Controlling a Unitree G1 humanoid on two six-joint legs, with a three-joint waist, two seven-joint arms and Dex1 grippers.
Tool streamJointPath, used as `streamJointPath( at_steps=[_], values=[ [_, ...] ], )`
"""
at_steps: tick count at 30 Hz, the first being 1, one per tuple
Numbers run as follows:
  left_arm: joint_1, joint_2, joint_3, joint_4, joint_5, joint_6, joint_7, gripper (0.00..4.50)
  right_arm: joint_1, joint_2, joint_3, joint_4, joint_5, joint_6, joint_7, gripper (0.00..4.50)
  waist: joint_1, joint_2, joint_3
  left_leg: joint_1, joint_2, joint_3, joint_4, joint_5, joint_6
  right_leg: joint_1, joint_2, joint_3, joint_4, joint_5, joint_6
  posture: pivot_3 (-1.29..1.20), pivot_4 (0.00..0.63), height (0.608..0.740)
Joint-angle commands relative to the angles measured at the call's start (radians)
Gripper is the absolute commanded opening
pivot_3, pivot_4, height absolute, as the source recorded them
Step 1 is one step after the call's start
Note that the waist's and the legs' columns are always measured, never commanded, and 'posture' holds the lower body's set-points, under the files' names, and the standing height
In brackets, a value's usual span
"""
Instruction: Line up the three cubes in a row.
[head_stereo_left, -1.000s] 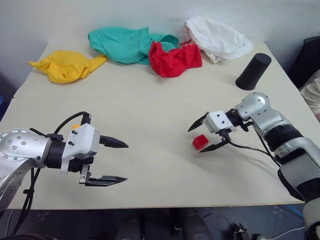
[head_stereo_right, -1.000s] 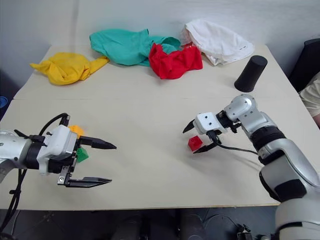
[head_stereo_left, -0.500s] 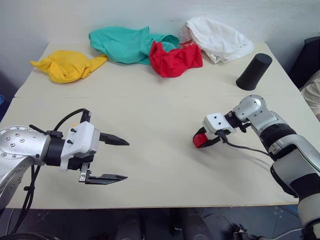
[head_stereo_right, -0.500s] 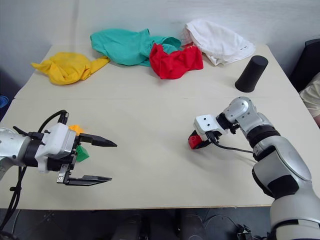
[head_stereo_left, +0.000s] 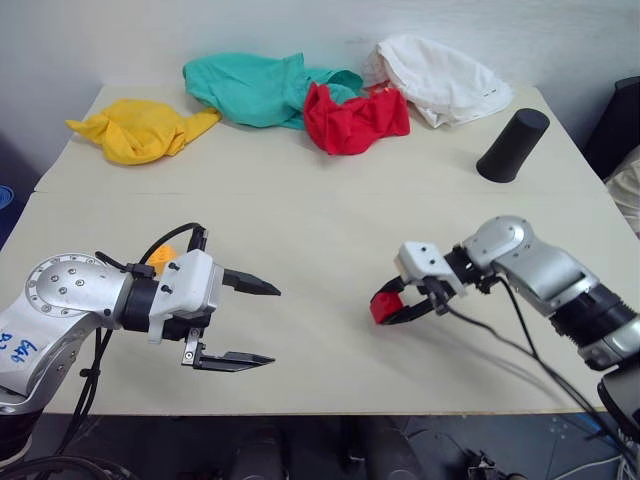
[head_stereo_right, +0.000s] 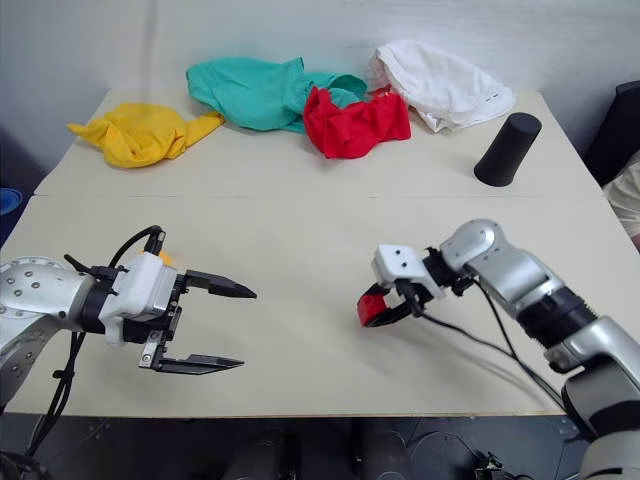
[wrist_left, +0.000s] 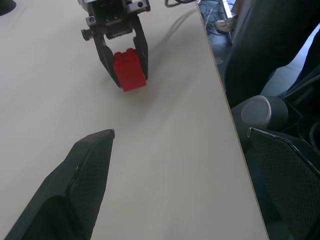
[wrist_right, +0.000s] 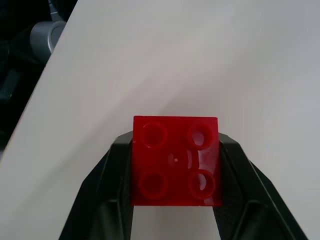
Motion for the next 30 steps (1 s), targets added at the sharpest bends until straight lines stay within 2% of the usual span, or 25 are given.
streamJointPath(
  at_steps=[1, 5, 17, 22, 26, 29, 30],
  values=[
    [-0.044, -0.026, -0.039, 0.012, 0.022, -0.023, 0.001, 4.50, 0.063, -0.020, -0.081, -0.167, -0.071, 0.098, -0.104, 1.53, 0.001, 0.000, 0.000, 0.000, 0.000, 0.000, 0.000, 0.000, 0.000, 0.000, 0.000, 0.000, 0.000, 0.000, 0.000, 0.00, 0.150, 0.740],
    [-0.088, -0.059, -0.078, 0.033, 0.045, -0.031, 0.001, 4.50, 0.155, -0.007, -0.136, -0.241, -0.112, 0.169, -0.170, 1.53, 0.001, 0.000, 0.000, 0.000, 0.000, 0.000, 0.000, 0.000, 0.000, 0.000, 0.000, 0.000, 0.000, 0.000, 0.000, 0.00, 0.150, 0.740],
    [-0.108, -0.077, -0.093, 0.042, 0.054, -0.029, -0.017, 4.50, 0.298, 0.067, -0.180, -0.158, -0.258, -0.033, -0.154, 1.53, -0.003, -0.005, -0.003, 0.003, 0.001, 0.001, 0.000, 0.000, 0.000, 0.002, 0.004, 0.002, 0.000, 0.000, 0.000, 0.00, 0.150, 0.740],
    [-0.105, -0.072, -0.083, 0.045, 0.055, -0.023, -0.017, 4.50, 0.304, 0.086, -0.198, -0.149, -0.270, -0.043, -0.112, 3.21, 0.000, -0.005, -0.003, 0.003, 0.001, 0.002, 0.000, 0.001, 0.000, 0.002, 0.005, 0.004, 0.001, 0.000, 0.000, 0.00, 0.150, 0.740],
    [-0.053, -0.051, -0.025, 0.035, 0.051, -0.005, 0.011, 4.50, 0.280, 0.092, -0.221, -0.151, -0.251, -0.027, -0.074, 4.47, -0.003, -0.005, -0.003, 0.003, 0.001, 0.002, 0.000, 0.001, 0.000, 0.002, 0.005, 0.004, 0.000, 0.000, 0.000, 0.00, 0.150, 0.740],
    [0.049, -0.034, 0.090, 0.022, 0.048, 0.017, 0.060, 4.50, 0.250, 0.097, -0.262, -0.173, -0.195, 0.019, -0.035, 4.47, -0.006, -0.005, -0.003, 0.003, 0.002, 0.002, 0.000, 0.001, 0.000, 0.002, 0.005, 0.004, 0.001, 0.000, 0.000, 0.00, 0.150, 0.740],
    [0.130, -0.041, 0.187, 0.011, 0.052, 0.038, 0.091, 4.50, 0.230, 0.096, -0.287, -0.183, -0.152, 0.047, -0.010, 4.47, -0.005, -0.005, -0.003, 0.003, 0.002, 0.002, 0.000, 0.001, 0.000, 0.001, 0.005, 0.004, 0.001, 0.000, 0.000, 0.00, 0.150, 0.740]
  ],
)
